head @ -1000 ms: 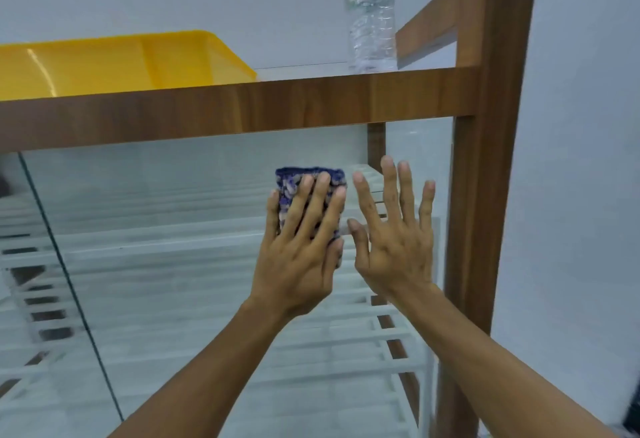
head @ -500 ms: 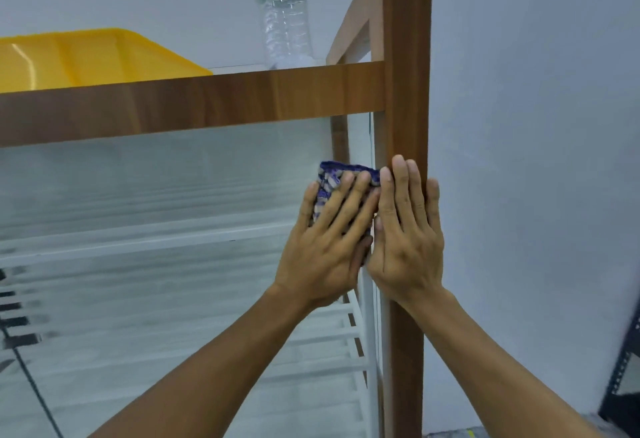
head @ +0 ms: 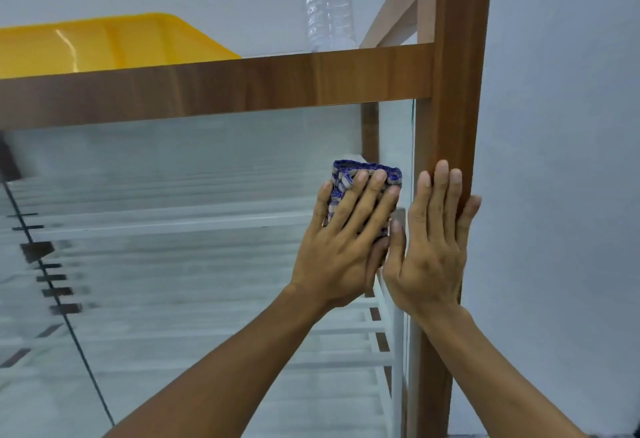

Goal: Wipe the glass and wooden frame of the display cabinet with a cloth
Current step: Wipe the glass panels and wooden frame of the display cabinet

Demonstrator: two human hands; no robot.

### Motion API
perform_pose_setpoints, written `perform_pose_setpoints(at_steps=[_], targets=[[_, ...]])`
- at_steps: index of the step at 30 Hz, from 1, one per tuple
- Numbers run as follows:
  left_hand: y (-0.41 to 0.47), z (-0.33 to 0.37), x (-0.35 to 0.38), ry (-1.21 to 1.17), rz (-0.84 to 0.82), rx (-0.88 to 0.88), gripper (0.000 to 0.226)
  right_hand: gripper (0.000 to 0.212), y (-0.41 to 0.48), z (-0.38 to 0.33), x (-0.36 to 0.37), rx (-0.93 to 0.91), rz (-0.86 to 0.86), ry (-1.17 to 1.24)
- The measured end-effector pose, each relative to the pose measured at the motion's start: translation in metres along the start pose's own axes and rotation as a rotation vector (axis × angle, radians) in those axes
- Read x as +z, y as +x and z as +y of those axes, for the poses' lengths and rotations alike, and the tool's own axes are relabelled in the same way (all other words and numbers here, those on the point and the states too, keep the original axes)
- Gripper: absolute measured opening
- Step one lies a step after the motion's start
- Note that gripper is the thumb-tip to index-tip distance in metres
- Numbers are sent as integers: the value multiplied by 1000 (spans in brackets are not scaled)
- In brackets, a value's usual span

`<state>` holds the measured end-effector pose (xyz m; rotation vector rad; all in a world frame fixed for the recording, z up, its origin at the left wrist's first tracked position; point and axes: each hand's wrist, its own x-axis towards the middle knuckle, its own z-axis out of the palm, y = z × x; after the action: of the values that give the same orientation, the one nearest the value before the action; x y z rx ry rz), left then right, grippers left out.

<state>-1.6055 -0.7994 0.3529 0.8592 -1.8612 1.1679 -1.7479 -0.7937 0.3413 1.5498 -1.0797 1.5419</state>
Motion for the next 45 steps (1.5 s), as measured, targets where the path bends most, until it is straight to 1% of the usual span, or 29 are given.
perform_pose_setpoints(at_steps=[5,9,12,17,23,24,26,28,32,34,35,38,39,41,43,45], targets=[[-36,-40,-12,4,26,-51,58,51,-19,-52,27,-60,-74,80],[-74,-91,-31,22,-4,-106,59,59,-19,-103,51,-21,-158,72],[-106,-136,-49,42,-22,-132,62,64,-23,-147,69,-72,-209,22],[-150,-209,-80,64,-24,-189,61,63,-29,-222,103,-106,-234,-20],[-205,-294,-109,93,18,-252,64,64,-33,-325,144,-302,-252,22],[-214,-305,-113,100,20,-272,64,64,-34,-339,150,-310,-258,21],[-231,-322,-118,105,21,-326,65,63,-36,-358,156,-267,-264,23],[-251,-326,-118,91,34,-372,67,64,-40,-361,159,-239,-245,31],[-296,-303,-102,28,94,-497,68,64,-54,-344,159,-337,-205,16],[-296,-285,-92,48,128,-543,67,63,-65,-333,158,-385,-188,21],[-287,-275,-88,52,129,-512,67,62,-72,-326,157,-405,-176,20],[-253,-237,-72,90,77,-235,65,61,-92,-293,149,-383,-111,-11],[-248,-231,-70,110,61,-178,65,61,-96,-279,145,-360,-92,-29],[-249,-231,-66,155,46,-166,67,61,-99,-253,135,-348,-86,-47],[-243,-234,-64,165,65,-237,68,61,-100,-233,129,-375,-85,-60],[-218,-219,-59,157,78,-293,70,60,-96,-218,126,-354,-65,-81]])
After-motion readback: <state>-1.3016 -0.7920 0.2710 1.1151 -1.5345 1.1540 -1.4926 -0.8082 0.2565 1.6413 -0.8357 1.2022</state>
